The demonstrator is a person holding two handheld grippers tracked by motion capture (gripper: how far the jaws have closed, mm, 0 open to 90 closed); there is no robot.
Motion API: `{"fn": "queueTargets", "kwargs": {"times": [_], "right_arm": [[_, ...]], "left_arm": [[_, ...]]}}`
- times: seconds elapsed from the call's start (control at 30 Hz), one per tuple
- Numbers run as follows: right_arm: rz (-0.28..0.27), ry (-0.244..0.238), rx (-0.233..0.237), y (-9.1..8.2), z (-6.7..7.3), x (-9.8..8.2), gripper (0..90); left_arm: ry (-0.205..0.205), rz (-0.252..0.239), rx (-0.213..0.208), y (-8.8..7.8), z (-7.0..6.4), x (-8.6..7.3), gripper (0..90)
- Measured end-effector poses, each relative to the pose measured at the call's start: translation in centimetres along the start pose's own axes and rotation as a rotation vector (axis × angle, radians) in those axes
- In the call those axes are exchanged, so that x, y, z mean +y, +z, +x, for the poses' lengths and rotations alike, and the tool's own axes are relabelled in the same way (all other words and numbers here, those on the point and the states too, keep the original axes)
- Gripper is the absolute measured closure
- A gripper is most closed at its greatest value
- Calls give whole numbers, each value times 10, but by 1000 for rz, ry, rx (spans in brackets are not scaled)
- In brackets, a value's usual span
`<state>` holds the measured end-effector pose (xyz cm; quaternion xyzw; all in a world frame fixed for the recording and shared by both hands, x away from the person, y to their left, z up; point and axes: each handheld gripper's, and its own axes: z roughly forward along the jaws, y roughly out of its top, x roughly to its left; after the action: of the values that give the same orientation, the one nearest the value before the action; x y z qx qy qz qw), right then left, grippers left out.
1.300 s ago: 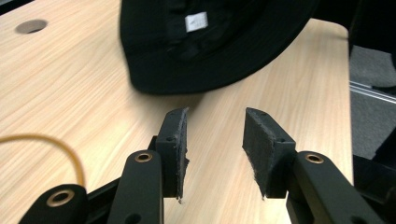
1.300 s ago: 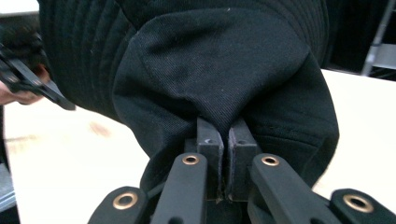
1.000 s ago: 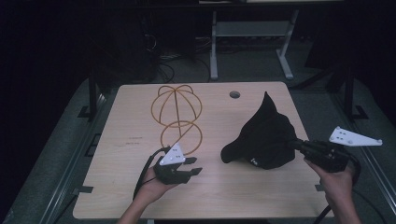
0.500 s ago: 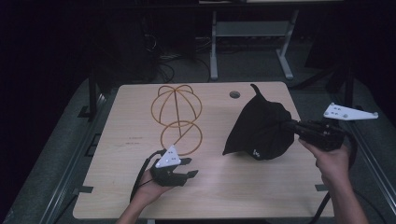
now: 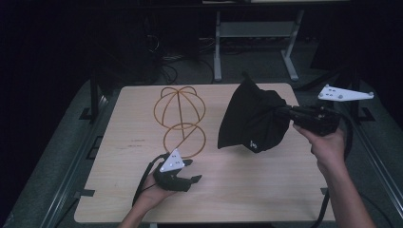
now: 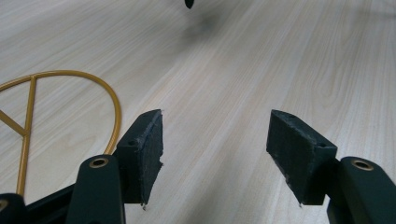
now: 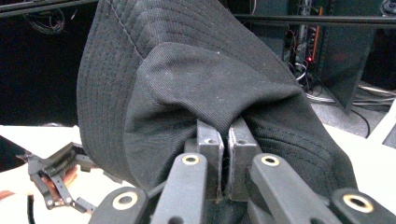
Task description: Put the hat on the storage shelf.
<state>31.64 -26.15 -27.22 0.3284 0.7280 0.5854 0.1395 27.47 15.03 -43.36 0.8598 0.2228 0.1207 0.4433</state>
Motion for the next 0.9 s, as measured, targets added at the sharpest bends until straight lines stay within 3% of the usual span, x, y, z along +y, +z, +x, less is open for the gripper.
{"fn": "queueTargets", "kwargs": {"times": [0.33,0.43,0.9], "right_arm": [[-11,-33,31,17,10,35,865],[-12,-43,43,24,15,42,865],[12,-79,95,70,35,76,865]], "left_arm": [[3,8,-2,3,1,-1,311],[-15,9,-6,4,1,-2,290],[14,30,-14,7,0,-3,285]]}}
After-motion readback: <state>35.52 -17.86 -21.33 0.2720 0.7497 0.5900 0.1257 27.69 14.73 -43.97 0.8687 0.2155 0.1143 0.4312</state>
